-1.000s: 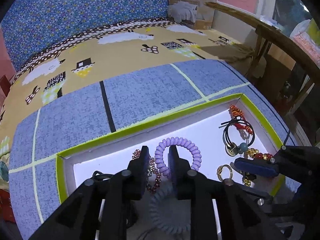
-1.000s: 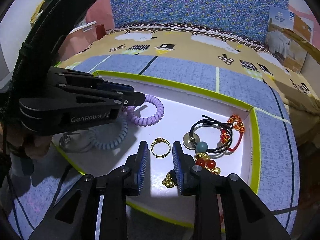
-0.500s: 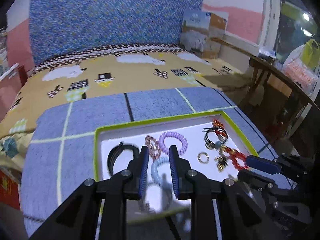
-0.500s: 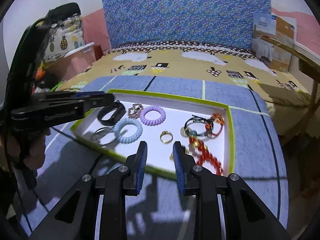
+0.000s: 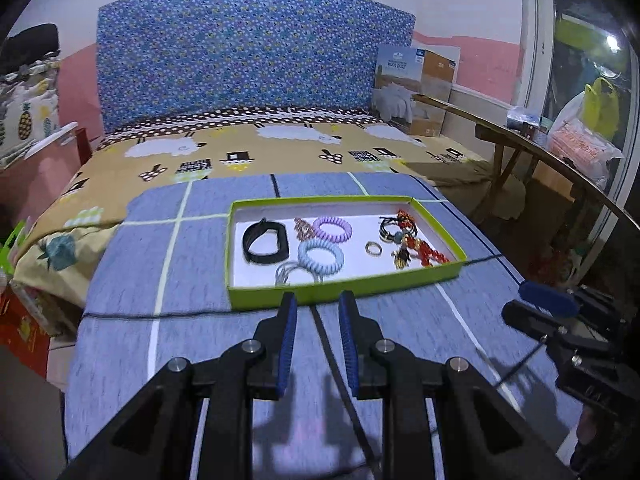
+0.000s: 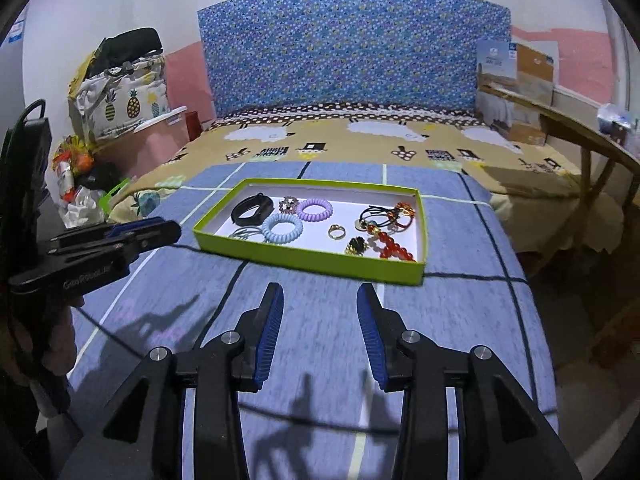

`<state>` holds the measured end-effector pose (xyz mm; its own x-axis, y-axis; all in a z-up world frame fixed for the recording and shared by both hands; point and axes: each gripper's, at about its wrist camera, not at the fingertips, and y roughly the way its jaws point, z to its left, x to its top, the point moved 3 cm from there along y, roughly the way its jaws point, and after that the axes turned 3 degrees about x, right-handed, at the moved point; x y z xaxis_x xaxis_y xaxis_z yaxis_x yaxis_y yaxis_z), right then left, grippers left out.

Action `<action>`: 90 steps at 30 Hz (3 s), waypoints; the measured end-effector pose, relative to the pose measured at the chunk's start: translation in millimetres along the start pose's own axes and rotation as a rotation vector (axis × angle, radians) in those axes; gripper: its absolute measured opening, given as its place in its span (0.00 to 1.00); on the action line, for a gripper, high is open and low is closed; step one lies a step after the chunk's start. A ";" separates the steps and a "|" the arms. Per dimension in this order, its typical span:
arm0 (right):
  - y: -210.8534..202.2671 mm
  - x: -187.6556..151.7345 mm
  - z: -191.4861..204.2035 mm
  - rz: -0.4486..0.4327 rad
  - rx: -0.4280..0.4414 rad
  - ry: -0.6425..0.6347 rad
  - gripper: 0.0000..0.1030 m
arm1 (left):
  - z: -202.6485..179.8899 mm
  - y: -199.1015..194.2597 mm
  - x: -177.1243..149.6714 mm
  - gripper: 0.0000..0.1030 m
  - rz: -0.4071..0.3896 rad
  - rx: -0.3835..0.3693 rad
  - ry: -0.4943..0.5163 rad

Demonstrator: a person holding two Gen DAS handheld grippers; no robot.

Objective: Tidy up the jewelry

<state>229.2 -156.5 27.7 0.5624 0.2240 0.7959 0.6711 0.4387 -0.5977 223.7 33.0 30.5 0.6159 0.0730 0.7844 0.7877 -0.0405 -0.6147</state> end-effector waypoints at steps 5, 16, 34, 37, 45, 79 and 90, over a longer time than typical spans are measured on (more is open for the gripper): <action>-18.0 -13.2 9.0 -0.013 -0.020 -0.024 0.38 | -2.9 -24.7 -21.0 0.22 -0.015 0.027 0.006; -39.5 -33.6 17.1 -0.025 -0.030 0.004 0.38 | -4.5 -58.4 -53.6 0.22 -0.041 0.094 0.011; -45.7 -39.2 24.9 -0.045 -0.039 -0.018 0.38 | -10.8 -67.8 -70.0 0.22 -0.056 0.106 0.021; -46.7 -38.8 25.5 -0.050 -0.036 -0.019 0.38 | -12.6 -68.3 -69.9 0.22 -0.060 0.108 0.027; -47.8 -38.4 25.7 -0.056 -0.032 -0.015 0.38 | -14.6 -70.1 -69.6 0.22 -0.071 0.111 0.035; -45.0 -39.0 29.7 -0.042 -0.015 -0.012 0.38 | -22.4 -66.9 -74.3 0.22 -0.063 0.104 0.057; -43.3 -43.6 34.1 -0.037 -0.010 -0.011 0.38 | -23.9 -66.1 -76.3 0.22 -0.060 0.104 0.057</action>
<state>159.2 -155.6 22.2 0.5324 0.2171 0.8182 0.6959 0.4381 -0.5691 125.0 6.2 13.3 0.5698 0.0150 0.8216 0.8194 0.0659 -0.5694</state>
